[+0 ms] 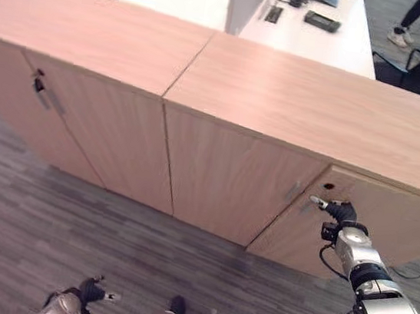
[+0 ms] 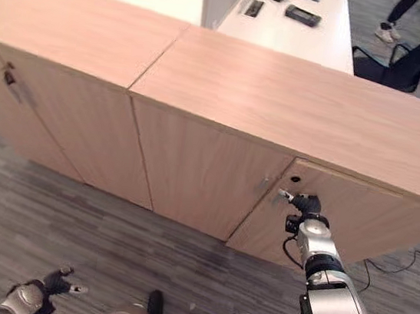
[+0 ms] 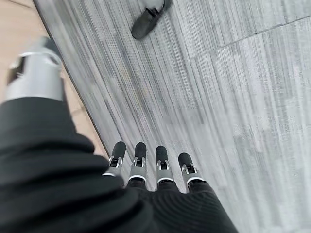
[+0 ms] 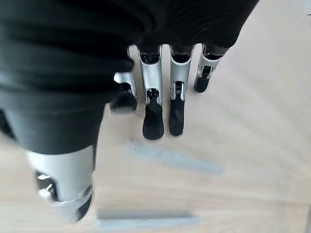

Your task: Put the empty folder in the office cabinet

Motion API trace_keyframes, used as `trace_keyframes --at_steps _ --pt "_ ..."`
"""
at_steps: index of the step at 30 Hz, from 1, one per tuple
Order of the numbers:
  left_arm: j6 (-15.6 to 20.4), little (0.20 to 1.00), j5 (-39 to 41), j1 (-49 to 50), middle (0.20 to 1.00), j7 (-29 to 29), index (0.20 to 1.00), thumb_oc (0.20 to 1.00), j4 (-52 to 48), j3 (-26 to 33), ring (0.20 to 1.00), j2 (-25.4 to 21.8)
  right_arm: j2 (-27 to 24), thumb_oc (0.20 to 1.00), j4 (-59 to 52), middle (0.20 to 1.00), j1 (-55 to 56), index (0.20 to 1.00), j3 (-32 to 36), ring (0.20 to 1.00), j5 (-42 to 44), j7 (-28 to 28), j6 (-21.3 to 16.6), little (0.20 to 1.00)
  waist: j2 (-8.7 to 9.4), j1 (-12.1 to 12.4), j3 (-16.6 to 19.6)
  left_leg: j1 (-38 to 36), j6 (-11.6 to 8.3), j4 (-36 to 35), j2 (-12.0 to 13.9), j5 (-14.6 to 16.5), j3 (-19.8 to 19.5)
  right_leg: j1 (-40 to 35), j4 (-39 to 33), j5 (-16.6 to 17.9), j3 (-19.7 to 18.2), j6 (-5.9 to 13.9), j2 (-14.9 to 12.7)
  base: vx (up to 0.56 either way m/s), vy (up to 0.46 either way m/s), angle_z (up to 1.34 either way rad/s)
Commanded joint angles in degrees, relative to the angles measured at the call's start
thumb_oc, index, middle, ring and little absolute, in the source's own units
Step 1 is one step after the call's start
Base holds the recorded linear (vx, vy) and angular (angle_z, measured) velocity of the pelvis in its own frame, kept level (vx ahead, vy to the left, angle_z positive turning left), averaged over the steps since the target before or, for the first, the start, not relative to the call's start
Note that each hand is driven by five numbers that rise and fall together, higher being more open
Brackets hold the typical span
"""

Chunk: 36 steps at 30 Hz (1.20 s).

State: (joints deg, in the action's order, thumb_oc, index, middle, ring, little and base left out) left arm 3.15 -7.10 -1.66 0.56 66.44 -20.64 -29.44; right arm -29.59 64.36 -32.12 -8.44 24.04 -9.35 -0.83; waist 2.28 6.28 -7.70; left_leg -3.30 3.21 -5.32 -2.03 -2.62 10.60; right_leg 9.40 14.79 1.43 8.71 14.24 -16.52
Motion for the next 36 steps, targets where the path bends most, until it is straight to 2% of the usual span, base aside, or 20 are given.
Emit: trace_keyframes --at_steps 1,5,8,10,15,21,24,25,29,32,36 --pt "1.2 1.0 1.1 -1.2 1.0 0.1 1.0 1.0 1.7 -1.2 1.0 2.2 -6.9 1.0 -1.5 1.0 -7.2 1.0 0.7 1.0 3.6 -0.9 -4.0 1.0 -1.28 0.6 0.9 -0.4 -7.13 1.5 6.6 2.9 -5.7 -11.7 -9.8 -5.0 1.7 -3.32 6.1 0.1 -0.106 0.76" --pt "1.0 1.0 3.0 -0.3 1.0 0.8 1.0 1.0 3.3 0.3 1.0 4.4 -9.9 1.0 1.2 1.0 -6.7 1.0 1.6 1.0 3.3 -0.7 -3.2 1.0 -1.18 0.6 2.8 -0.8 -8.1 1.0 6.8 2.6 -8.3 -15.3 -13.9 -4.3 4.8 -4.27 6.8 0.09 -0.106 0.34" --pt "1.0 1.0 2.8 0.1 1.0 0.8 1.0 1.0 3.4 0.0 1.0 5.0 -10.3 1.0 1.9 1.0 -6.7 1.0 1.6 1.0 2.9 -0.6 -2.9 1.0 -1.26 0.4 2.9 -1.0 -8.27 0.9 6.9 2.6 -8.9 -16.3 -14.8 -4.3 5.4 -4.5 7.0 0.03 -0.046 0.29" --pt "0.8 1.0 1.7 1.3 1.0 0.5 1.0 1.0 3.7 -1.6 1.0 6.6 -11.2 1.0 5.0 1.0 -7.1 1.0 2.2 1.0 2.6 -0.8 -2.6 1.0 -1.46 0.5 3.3 -1.2 -8.97 0.7 7.2 2.3 -9.9 -17.9 -16.8 -4.3 7.2 -5.01 7.6 0.01 -0.086 0.28" --pt "0.6 1.0 1.4 1.6 1.0 0.6 1.0 1.0 4.1 -2.2 1.0 7.3 -11.8 1.0 6.5 1.0 -7.3 1.0 2.4 1.0 2.5 -0.9 -2.5 1.0 -1.68 0.4 3.5 -1.2 -9.32 0.6 7.4 2.0 -10.7 -18.8 -17.5 -4.6 8.2 -5.46 8.0 -0.01 -0.037 0.12" --pt "0.3 1.0 2.1 1.2 1.0 1.1 1.0 1.0 4.6 -1.1 1.0 7.8 -9.9 1.0 3.5 1.0 -3.7 1.0 2.8 1.0 2.3 -1.1 -3.4 1.0 -2.25 -0.6 3.6 -1.0 -9.7 0.5 7.6 1.7 -10.8 -19.1 -18.7 -4.3 8.7 -5.79 8.2 -0.01 -0.01 0.02" --pt "0.5 1.0 2.7 1.9 1.0 1.5 1.0 1.0 4.5 1.4 1.0 8.5 -6.7 1.0 -5.2 1.0 4.5 1.0 4.4 1.0 -0.5 -2.8 -5.2 1.0 -2.86 -1.5 3.6 -0.9 -9.68 0.3 7.6 1.7 -10.4 -18.8 -19.3 -4.0 8.3 -5.69 8.0 0.0 0.0 0.0" --pt "0.7 1.0 2.4 2.8 1.0 1.6 1.0 1.0 4.5 3.3 1.0 8.7 -4.2 1.0 -10.3 1.0 11.8 1.0 6.3 1.0 -3.3 -3.4 -5.9 1.0 -3.23 -2.1 3.5 -1.0 -9.62 0.3 7.6 1.8 -10.0 -18.6 -19.4 -3.8 7.9 -5.66 7.9 0.0 0.0 0.0" --pt "0.6 1.0 0.9 3.3 1.0 1.7 1.0 1.0 4.2 5.3 1.0 9.3 3.0 1.0 -14.8 1.0 25.1 1.0 6.9 1.0 -7.3 -1.8 -5.0 1.0 -3.75 -3.8 3.2 -1.3 -9.49 0.3 7.6 2.1 -9.2 -18.3 -19.3 -3.7 7.1 -5.71 7.8 0.0 0.004 -0.03" --pt "0.5 1.0 -0.1 3.9 1.0 1.6 1.0 1.0 3.9 6.0 1.0 9.4 5.9 1.0 -14.3 1.0 30.6 1.0 6.6 1.0 -9.7 -1.0 -3.9 1.0 -3.91 -4.6 3.2 -1.7 -9.44 0.3 7.7 2.4 -8.8 -18.2 -19.4 -3.7 6.7 -5.72 7.7 0.0 -0.004 -0.06" --pt "0.8 1.0 0.0 4.1 1.0 1.7 1.0 1.0 3.2 6.0 1.0 8.9 9.8 1.0 -6.7 1.0 33.7 1.0 4.3 1.0 -11.5 0.3 -2.5 1.0 -4.17 -6.0 2.7 -2.0 -9.38 0.3 7.8 2.5 -7.7 -17.5 -19.4 -3.2 5.4 -5.61 7.6 -0.04 -0.008 -0.21"
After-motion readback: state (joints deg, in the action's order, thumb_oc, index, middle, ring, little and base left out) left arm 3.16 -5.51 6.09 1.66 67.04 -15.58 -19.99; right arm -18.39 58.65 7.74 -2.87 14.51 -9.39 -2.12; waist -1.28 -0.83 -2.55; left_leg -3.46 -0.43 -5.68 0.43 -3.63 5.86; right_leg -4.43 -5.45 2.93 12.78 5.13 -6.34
